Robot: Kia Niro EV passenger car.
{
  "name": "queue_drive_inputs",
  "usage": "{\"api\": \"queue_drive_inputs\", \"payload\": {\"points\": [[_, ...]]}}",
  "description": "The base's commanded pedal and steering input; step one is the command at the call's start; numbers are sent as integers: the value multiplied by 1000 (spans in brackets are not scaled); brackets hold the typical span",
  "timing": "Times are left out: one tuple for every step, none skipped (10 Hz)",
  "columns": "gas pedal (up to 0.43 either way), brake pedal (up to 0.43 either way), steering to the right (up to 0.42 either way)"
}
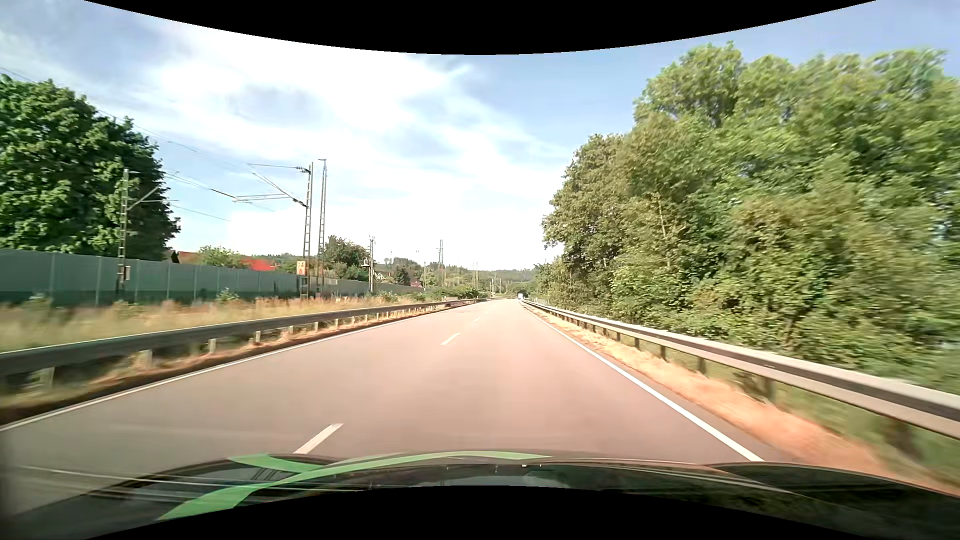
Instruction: Follow the waypoints while adhering to traffic rules and regulations
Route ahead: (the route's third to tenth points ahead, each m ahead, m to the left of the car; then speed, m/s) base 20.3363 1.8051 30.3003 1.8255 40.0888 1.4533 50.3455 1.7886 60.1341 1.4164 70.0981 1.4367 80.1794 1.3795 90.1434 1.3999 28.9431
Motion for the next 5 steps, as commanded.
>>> {"api": "queue_drive_inputs", "payload": {"points": [[280, 0, -2], [280, 0, -2], [280, 0, -2], [280, 0, -2], [280, 0, -2]]}}
